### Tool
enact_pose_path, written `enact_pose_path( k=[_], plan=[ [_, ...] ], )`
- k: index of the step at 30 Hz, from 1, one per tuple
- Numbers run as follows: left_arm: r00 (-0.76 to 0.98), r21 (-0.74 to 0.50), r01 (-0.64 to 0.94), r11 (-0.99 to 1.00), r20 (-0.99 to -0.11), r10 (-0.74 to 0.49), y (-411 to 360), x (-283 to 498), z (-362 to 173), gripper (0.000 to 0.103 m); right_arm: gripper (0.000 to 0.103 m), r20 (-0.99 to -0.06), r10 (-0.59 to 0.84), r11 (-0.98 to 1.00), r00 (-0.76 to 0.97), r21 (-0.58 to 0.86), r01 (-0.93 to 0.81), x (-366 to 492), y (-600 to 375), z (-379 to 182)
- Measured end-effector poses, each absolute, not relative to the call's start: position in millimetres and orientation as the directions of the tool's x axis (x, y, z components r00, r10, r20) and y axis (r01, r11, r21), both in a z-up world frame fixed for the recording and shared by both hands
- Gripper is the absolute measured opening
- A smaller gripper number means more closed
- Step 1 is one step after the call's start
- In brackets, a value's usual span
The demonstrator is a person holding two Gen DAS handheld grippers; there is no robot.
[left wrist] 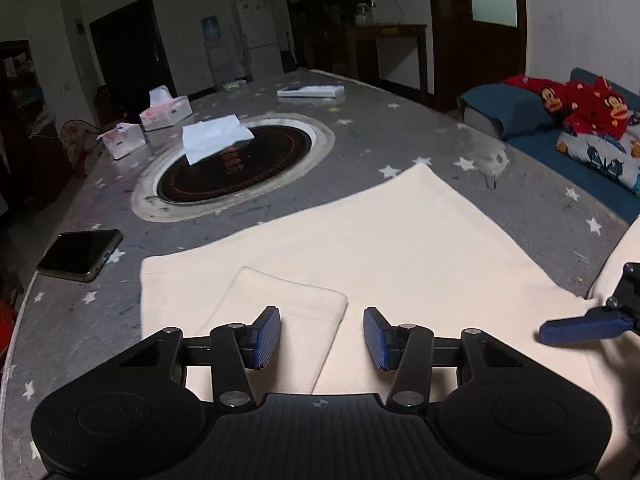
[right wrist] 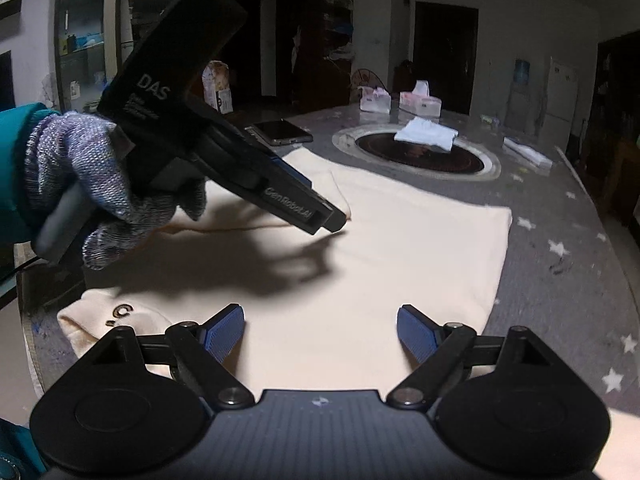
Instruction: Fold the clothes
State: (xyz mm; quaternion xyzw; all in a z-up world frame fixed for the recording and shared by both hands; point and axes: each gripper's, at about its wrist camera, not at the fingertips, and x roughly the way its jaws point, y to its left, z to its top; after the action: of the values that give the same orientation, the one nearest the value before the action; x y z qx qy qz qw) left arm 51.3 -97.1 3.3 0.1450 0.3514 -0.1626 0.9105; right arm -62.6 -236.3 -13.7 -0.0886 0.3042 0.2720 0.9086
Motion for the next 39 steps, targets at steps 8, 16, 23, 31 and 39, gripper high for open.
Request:
enact_pose_path(
  k=[8,16,23,31,39],
  plan=[
    [0.7,0.057,0.355,0.933,-0.678,-0.224,-83.4,61.3,4.2,0.015,0.103,-0.635,0.45,0.82,0.628,0.017,-0.571,-58.9,-231.3,-18.0],
    [0.782,-0.127,0.223,0.967,-0.569,-0.255,-20.2,40.9,43.5,0.006,0.103,-0.641,0.443,0.822,0.627,0.01,-0.57,-57.4,-229.4,-19.2],
    [0.881,-0.197,0.066,0.978,-0.449,-0.15,60.2,-9.0,84.0,0.006,0.103,-0.643,0.441,0.822,0.626,0.009,-0.57,-57.5,-228.9,-19.0],
    [0.904,-0.183,-0.134,0.974,-0.425,0.044,138.3,-62.0,84.6,0.006,0.103,-0.643,0.439,0.822,0.627,0.006,-0.569,-57.6,-228.1,-18.9],
    [0.828,-0.107,-0.278,0.955,-0.53,0.182,186.2,-81.2,39.0,0.006,0.103,-0.644,0.439,0.822,0.627,0.006,-0.569,-58.1,-227.9,-18.7]
  ],
)
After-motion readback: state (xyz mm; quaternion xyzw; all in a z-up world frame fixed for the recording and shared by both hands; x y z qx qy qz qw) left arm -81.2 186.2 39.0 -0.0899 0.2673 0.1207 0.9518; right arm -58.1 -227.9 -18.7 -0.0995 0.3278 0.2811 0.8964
